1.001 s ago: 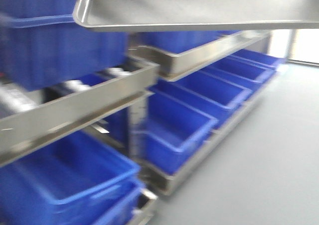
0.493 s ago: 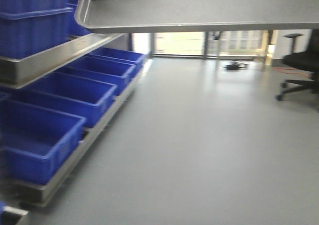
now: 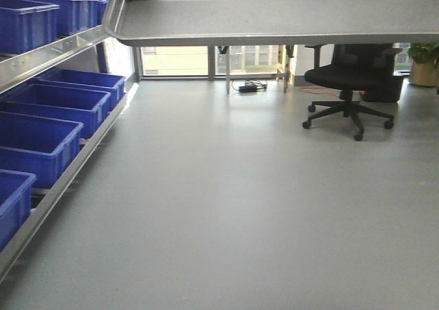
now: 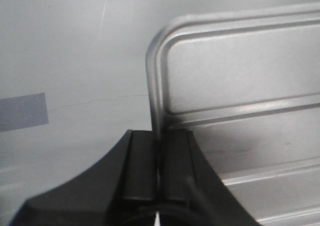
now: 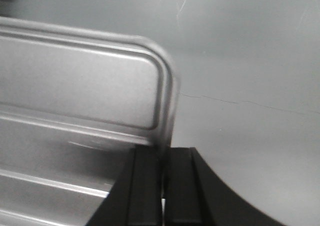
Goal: Grab silver tray and place in blue box
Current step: 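Hold the silver tray in both grippers while the base turns away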
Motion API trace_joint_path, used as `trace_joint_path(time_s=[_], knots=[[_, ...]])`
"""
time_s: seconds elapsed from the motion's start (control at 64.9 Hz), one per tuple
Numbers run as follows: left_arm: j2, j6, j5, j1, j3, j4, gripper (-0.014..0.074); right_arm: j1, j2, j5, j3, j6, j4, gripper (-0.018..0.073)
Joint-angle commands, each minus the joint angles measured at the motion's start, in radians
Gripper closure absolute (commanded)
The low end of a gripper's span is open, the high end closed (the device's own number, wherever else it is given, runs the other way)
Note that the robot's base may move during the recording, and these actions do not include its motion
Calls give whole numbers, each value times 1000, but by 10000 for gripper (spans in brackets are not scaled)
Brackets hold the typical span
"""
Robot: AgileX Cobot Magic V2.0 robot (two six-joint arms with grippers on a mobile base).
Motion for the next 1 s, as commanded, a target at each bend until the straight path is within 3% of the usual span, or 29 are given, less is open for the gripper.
trace_joint_path(time_s=[0.0, 0.986], knots=[[-31, 29, 99, -3, -25, 40, 693, -3, -26, -51, -42, -15, -58, 503], [-31, 29, 99, -3, -25, 37, 693, -3, -26, -14, -42, -15, -58, 503]])
